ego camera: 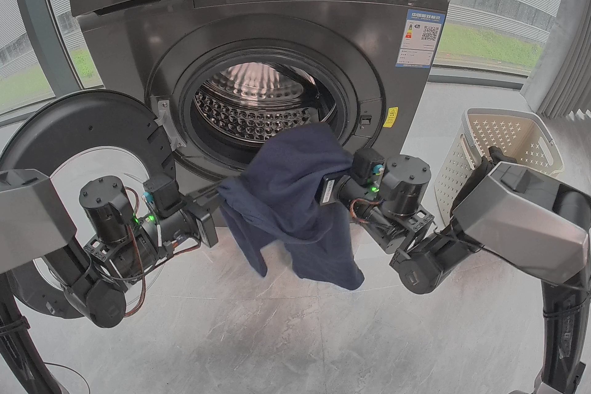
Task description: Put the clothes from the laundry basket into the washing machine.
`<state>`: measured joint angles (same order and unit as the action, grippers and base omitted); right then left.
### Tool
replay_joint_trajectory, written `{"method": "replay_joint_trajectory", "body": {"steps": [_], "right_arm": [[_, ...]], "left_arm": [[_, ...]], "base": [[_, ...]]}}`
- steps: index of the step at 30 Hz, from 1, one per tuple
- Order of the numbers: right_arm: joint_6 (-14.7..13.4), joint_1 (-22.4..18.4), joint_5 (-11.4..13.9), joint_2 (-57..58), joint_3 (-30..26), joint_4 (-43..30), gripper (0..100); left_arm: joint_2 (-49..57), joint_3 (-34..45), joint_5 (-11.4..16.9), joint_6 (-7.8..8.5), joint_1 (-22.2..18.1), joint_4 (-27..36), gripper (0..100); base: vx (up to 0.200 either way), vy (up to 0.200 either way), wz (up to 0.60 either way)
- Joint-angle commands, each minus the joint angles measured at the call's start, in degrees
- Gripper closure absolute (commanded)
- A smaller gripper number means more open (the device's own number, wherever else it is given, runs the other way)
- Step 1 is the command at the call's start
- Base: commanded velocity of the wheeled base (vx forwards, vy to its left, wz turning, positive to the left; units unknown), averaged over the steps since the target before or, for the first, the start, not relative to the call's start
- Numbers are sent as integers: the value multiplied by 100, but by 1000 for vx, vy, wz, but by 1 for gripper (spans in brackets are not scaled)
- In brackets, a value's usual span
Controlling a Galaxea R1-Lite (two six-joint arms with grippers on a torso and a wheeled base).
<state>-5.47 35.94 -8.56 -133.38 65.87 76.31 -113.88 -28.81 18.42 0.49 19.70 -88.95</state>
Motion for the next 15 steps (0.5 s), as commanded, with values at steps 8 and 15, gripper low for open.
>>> {"method": "replay_joint_trajectory", "body": {"steps": [8, 15], "right_arm": [[-6, -122, -6, 611, -39, -29, 100], [-6, -61, -6, 594, -48, -38, 100]], "left_arm": [[-978, 692, 399, 408, -168, -17, 100], [-1083, 648, 426, 417, -186, -17, 100]], "base": [[0, 0, 0], [0, 0, 0]]}}
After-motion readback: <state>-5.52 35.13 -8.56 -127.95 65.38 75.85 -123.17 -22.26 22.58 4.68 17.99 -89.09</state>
